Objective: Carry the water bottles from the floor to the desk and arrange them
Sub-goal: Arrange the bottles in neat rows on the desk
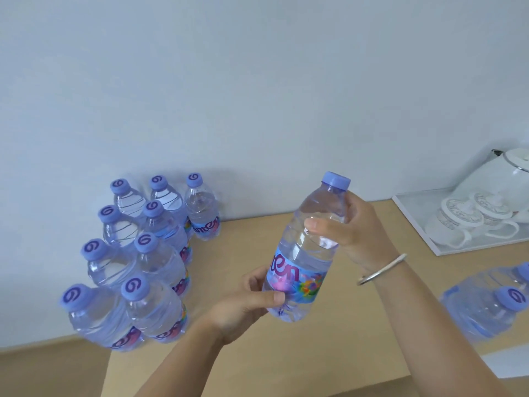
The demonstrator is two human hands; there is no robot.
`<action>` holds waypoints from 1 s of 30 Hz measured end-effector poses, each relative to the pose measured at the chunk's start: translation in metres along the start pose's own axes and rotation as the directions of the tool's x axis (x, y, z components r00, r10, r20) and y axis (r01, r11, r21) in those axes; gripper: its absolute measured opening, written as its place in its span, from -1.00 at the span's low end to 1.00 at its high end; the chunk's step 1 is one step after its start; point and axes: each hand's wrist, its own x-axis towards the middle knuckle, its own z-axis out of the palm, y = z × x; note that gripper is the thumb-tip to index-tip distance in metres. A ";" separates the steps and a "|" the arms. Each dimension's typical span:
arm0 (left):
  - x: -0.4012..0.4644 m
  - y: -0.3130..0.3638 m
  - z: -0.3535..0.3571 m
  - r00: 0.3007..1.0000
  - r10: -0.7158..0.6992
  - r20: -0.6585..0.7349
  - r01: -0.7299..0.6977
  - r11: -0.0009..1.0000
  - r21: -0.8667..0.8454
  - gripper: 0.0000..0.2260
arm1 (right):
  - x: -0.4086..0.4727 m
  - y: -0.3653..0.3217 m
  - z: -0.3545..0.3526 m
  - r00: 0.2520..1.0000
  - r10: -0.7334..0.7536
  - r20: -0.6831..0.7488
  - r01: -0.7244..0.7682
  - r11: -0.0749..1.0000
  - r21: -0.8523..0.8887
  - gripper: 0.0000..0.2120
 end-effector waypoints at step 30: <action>-0.012 -0.011 0.007 0.705 0.222 -0.674 -0.151 0.975 0.163 -0.39 | 0.045 0.017 0.059 0.983 0.050 0.177 -0.052 0.999 0.008 -0.71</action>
